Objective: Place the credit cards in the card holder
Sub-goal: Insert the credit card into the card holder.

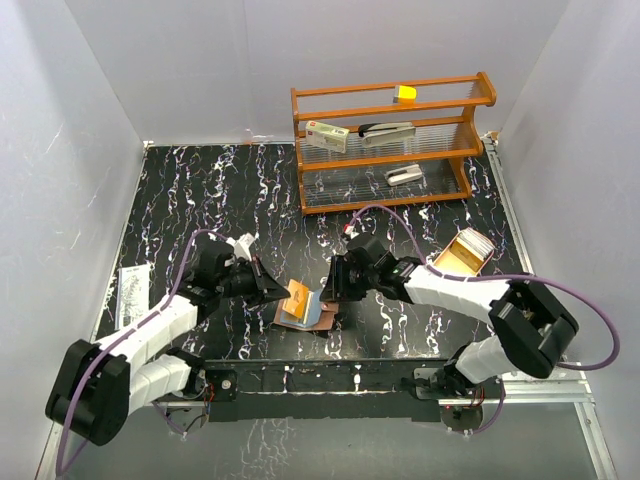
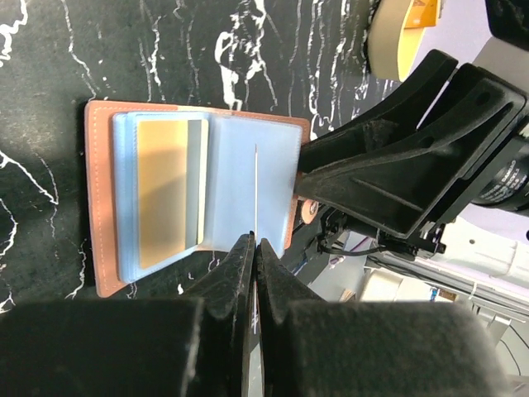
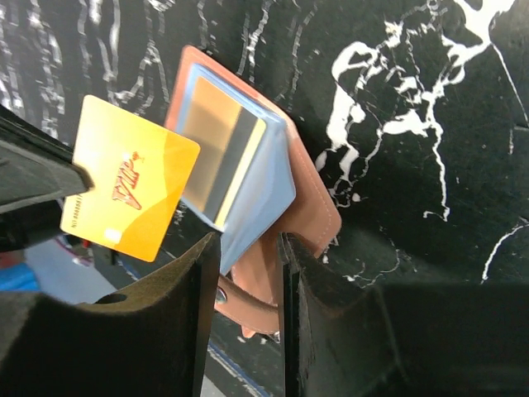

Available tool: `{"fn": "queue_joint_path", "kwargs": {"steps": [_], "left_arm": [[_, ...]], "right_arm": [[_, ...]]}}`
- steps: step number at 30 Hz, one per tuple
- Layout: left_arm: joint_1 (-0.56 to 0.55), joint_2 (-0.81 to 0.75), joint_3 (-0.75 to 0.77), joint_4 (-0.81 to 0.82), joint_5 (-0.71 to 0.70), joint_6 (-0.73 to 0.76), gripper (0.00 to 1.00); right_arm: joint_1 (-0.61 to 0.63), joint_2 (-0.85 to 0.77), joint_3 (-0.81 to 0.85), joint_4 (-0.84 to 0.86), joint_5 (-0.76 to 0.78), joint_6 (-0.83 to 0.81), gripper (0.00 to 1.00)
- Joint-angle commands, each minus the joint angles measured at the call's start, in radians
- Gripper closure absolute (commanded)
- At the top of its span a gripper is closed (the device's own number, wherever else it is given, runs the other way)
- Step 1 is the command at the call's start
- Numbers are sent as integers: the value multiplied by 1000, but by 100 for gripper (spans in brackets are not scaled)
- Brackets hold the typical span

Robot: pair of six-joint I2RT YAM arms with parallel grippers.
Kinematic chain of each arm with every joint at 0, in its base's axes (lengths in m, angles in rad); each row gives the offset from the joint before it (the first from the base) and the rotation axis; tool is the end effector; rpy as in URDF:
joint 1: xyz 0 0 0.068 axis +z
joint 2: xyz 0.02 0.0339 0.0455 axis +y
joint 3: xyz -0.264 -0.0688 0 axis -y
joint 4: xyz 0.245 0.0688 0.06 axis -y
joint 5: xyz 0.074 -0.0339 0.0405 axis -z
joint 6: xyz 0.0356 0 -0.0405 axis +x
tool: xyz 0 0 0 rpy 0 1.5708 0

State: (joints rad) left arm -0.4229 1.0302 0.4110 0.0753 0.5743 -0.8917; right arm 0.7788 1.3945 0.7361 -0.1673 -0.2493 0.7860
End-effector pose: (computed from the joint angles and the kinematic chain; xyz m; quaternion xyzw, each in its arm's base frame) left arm 0.1812 -0.1027 0.1928 -0.0587 0.8449 -0.4831 0.2222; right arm 0.1915 0.2014 0.1912 -0.0419 0.9243 0.3367 0.1745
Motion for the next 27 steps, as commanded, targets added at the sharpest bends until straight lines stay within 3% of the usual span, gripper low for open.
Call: {"fn": "queue_joint_path", "kwargs": {"steps": [1, 5, 12, 27], "left_arm": [[-4, 56, 8, 1, 34, 35, 100], [-4, 106, 26, -26, 38, 70, 100], [-3, 164, 1, 83, 93, 49, 100], [-4, 313, -25, 211, 129, 69, 100]], "right_arm": [[14, 40, 41, -19, 41, -67, 69], [14, 68, 32, -29, 55, -100, 71], [14, 93, 22, -15, 90, -156, 78], [14, 107, -1, 13, 111, -182, 79]]}}
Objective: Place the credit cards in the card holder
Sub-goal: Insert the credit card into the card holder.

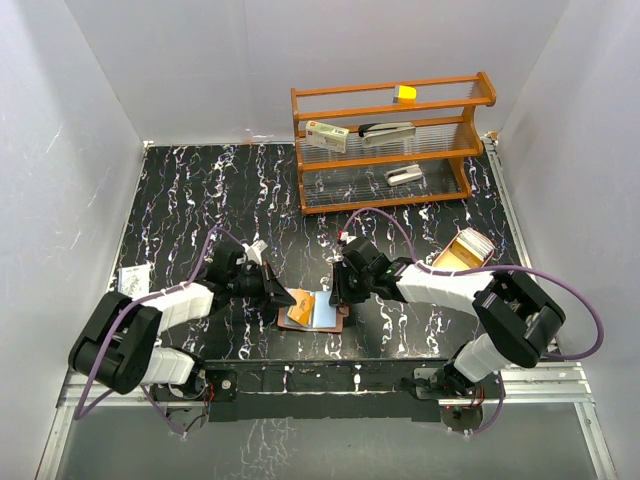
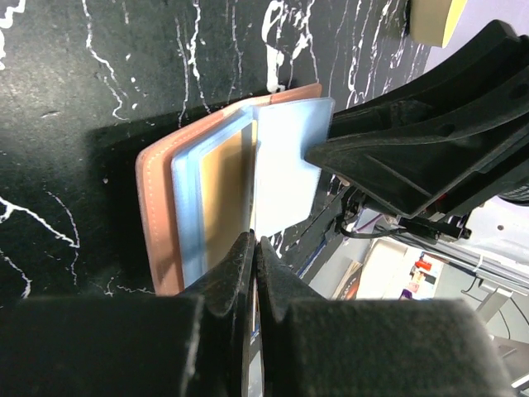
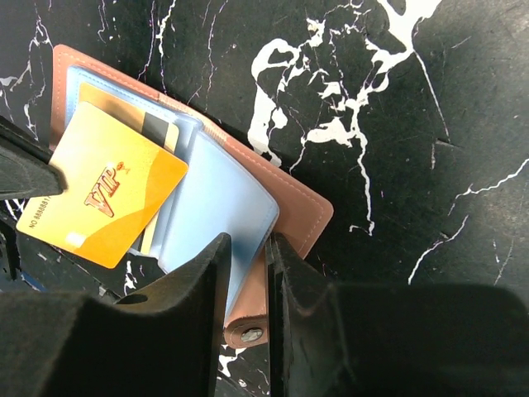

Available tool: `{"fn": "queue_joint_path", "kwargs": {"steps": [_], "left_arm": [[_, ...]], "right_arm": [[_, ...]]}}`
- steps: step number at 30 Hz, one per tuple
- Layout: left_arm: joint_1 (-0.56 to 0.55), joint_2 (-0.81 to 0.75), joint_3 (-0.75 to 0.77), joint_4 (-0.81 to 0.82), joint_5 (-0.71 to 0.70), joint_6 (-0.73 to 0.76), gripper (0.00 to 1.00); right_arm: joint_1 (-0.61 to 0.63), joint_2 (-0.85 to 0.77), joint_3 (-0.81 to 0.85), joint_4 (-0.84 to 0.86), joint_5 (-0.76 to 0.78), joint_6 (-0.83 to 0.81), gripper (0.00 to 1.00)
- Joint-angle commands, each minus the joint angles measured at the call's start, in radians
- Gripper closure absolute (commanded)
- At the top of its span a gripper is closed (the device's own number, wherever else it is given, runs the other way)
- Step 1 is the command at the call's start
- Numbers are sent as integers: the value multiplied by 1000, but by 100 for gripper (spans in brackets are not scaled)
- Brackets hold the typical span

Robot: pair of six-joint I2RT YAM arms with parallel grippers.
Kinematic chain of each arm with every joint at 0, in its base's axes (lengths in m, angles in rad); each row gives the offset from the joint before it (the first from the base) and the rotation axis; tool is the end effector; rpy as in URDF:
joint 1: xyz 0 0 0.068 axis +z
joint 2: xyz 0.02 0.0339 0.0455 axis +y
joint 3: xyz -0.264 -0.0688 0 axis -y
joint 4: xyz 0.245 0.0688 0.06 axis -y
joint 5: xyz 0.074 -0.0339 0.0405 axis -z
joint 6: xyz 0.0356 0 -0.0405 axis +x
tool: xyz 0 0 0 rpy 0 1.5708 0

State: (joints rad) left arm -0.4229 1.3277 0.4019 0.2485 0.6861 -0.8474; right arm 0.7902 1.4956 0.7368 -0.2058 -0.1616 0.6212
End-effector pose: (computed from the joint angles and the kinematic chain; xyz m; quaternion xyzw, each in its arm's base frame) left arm 0.2012 -0.1153 0.1464 -0.0369 0.8609 -0.4856 0.1475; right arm 0.1940 0.2040 0.1620 -0.1043 0.9459 0.2516 0.1765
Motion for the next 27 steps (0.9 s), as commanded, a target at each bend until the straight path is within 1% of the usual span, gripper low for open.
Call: {"fn": "queue_joint_path", "kwargs": {"steps": [1, 6, 15, 20, 27], "left_arm": [[-4, 22, -22, 45, 17, 25, 100], [-4, 36, -48, 91, 7, 13, 100], [-7, 36, -54, 72, -49, 21, 100], [-18, 36, -65, 92, -72, 0, 100], [-40, 88, -50, 100, -77, -16, 100]], "right_arm": [[3, 5, -3, 52, 23, -17, 79], [3, 5, -8, 52, 21, -12, 79], [3, -13, -24, 58, 24, 2, 79], [4, -15, -36, 63, 23, 11, 79], [10, -22, -32, 43, 50, 23, 77]]}}
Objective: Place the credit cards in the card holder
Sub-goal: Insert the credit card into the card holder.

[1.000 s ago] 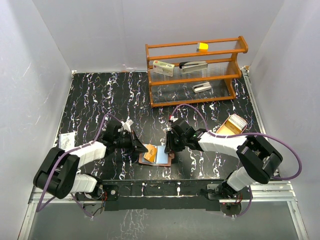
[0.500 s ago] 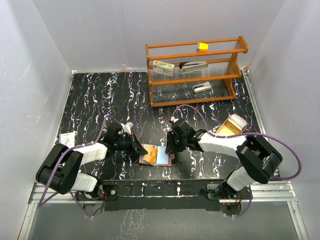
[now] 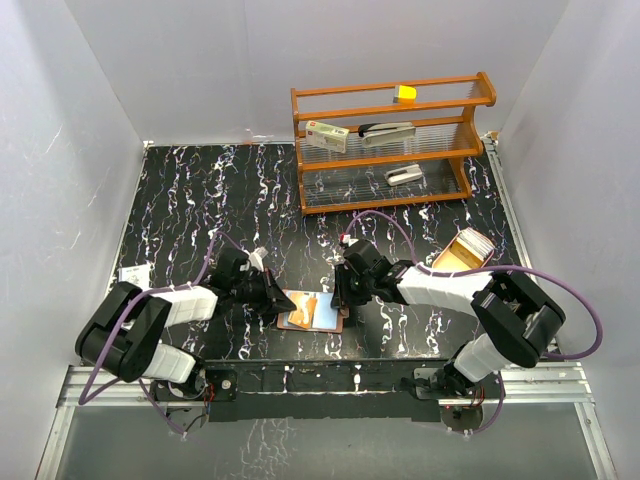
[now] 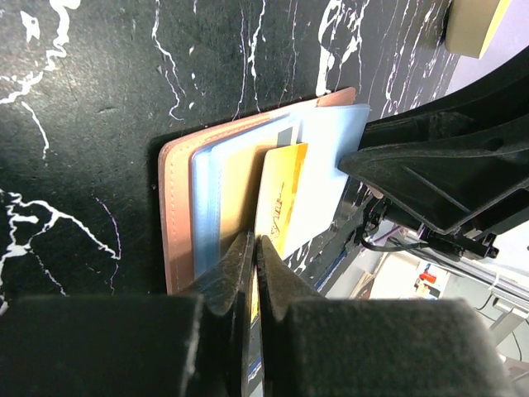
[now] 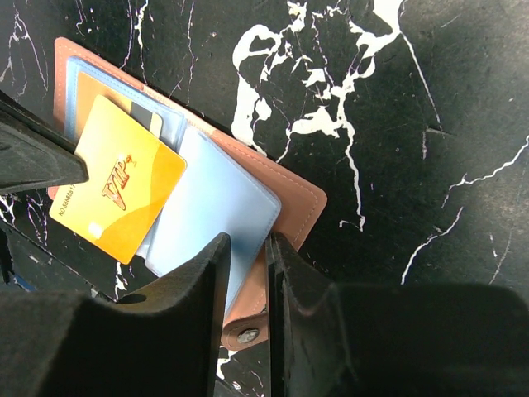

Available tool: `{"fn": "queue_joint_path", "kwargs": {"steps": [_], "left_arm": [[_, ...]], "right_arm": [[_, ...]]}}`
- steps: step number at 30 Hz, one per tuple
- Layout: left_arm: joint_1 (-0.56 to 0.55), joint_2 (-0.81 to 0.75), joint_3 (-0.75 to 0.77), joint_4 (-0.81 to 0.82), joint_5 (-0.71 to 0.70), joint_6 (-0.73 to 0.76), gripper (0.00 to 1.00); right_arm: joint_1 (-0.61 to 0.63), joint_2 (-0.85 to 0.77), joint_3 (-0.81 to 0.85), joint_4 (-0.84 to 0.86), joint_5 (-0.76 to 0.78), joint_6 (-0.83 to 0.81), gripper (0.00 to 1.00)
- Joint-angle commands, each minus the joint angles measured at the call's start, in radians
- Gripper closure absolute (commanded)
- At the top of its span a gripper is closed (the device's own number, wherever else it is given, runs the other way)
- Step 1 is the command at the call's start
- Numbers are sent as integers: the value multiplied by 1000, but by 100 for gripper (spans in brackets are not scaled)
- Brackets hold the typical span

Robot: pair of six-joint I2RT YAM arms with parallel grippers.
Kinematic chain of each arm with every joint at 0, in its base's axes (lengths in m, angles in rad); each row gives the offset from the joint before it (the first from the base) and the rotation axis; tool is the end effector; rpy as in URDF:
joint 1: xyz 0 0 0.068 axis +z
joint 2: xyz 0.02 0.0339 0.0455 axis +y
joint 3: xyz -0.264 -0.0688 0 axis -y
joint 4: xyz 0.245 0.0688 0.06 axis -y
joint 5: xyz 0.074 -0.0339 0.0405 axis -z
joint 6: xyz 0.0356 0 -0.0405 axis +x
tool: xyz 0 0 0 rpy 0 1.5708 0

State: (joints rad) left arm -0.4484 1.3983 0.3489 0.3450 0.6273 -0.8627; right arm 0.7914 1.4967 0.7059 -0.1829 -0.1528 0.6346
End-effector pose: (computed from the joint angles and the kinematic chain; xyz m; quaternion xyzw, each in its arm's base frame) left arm 0.1956 -0.1173 0.1244 -0.0508 0.8715 -0.4654 0.1458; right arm 0.1907 0.2007 0.1545 -0.0970 0.9483 0.2470 0.1741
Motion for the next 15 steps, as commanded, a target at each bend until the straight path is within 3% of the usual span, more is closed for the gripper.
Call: {"fn": "queue_joint_path", "kwargs": {"steps": [1, 15], "left_arm": [[-17, 20, 7, 0, -21, 0, 100], [-80, 42, 36, -10, -104, -15, 100]], "right_arm": [[9, -24, 2, 10, 51, 8, 77], [29, -15, 7, -1, 71, 25, 77]]}}
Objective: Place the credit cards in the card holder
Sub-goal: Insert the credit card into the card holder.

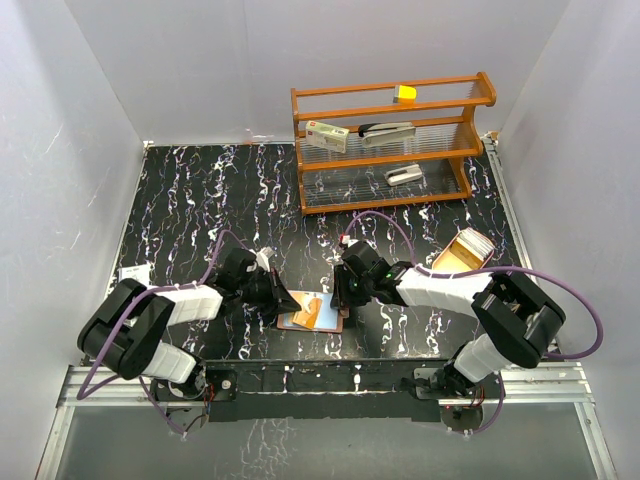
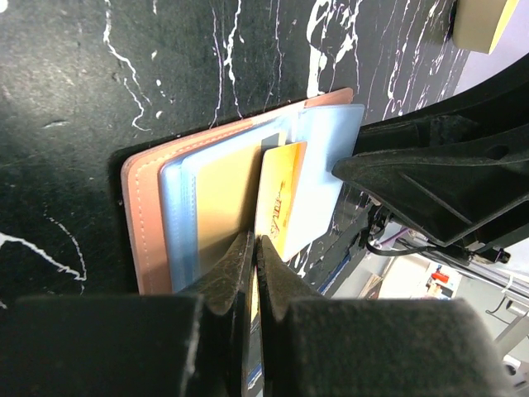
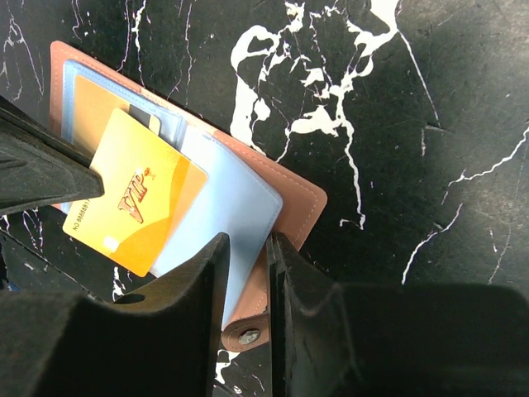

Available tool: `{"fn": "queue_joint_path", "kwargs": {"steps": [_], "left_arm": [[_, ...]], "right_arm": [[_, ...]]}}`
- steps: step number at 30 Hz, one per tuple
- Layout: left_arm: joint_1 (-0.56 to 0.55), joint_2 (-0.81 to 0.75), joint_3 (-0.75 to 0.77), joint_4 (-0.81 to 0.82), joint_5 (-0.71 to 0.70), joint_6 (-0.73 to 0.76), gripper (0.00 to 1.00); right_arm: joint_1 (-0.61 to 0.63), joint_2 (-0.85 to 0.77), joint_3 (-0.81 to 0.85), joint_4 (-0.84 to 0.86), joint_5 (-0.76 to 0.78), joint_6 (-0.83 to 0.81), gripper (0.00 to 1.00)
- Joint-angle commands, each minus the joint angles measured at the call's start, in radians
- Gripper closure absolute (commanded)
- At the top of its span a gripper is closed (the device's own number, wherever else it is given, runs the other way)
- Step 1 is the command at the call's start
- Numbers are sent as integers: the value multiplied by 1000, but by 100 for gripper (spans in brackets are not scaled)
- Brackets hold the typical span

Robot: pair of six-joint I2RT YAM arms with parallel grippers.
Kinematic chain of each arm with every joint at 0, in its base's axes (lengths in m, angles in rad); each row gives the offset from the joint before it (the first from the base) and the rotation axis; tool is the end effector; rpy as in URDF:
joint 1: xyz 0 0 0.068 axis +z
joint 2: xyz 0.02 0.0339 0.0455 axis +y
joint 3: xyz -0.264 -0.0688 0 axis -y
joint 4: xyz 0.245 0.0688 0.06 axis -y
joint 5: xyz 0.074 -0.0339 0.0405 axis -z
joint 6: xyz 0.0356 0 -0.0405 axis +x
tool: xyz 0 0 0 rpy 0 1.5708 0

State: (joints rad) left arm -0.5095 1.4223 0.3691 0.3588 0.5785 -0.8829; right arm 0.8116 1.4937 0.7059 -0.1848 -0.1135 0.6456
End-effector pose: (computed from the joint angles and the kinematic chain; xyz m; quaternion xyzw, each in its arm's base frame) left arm 0.1949 -0.1312 0.1249 -0.0422 0.8753 -0.4590 0.1464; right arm 0.1875 0.2034 0.1550 -0.0958 0.9494 0.2363 0.1834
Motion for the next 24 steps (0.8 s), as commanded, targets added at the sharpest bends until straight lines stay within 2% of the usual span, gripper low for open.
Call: {"fn": "queue_joint_path", "kwargs": {"steps": [1, 16, 24], "left_arm": [[-21, 14, 15, -22, -65, 2, 100], [-52, -62, -26, 25, -201, -49, 100], [-83, -59, -44, 93, -217, -75, 100]], "right_arm": [[10, -14, 7, 1, 32, 18, 77], [20, -57, -44, 22, 40, 79, 79], [21, -87, -75, 39, 52, 107, 80]]}}
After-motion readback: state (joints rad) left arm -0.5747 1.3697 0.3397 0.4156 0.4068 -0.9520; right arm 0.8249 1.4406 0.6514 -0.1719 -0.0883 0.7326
